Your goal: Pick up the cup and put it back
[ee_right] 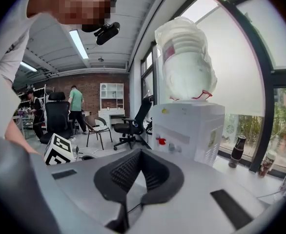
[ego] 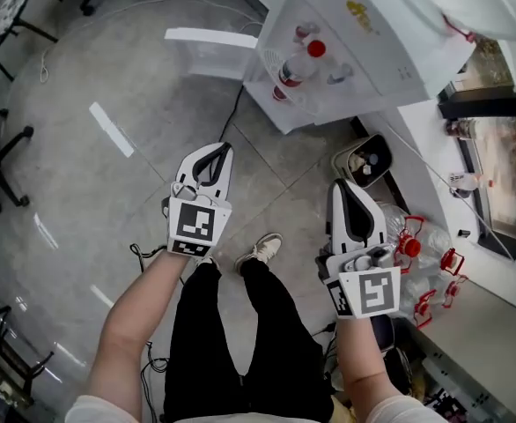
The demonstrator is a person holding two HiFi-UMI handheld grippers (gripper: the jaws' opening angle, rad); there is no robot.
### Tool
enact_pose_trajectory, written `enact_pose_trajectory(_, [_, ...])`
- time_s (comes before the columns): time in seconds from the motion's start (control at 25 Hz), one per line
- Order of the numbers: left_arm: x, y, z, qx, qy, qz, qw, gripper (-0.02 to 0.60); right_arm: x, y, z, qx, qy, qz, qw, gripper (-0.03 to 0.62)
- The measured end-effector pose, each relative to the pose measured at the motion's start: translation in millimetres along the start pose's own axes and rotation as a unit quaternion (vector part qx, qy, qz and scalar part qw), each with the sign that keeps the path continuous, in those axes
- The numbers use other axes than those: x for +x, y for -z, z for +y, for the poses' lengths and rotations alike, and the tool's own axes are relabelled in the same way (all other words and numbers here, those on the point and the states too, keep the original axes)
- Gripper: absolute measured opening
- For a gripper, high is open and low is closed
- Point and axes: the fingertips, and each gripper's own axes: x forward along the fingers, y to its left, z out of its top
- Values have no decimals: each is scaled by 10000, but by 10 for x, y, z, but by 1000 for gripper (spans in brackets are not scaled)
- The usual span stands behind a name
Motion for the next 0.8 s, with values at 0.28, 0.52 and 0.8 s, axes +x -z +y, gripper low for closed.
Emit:
enact_pose_trajectory(0.28, [-431,-736,-62,-267,-127,-138,9995,23,-367,-697,31,106,131,-142,9998,20])
enact_pose_trajectory(0.52, [-615,-1309,-104,-345,-119,-256,9990,23,-563,-1332,14,141,184,-456,9987,20])
enact_pose_trajectory(0.8, [-957,-2129,-260,-114,-67,-464,9988,23,-986,-2034,0,85,151,-737,9971,20])
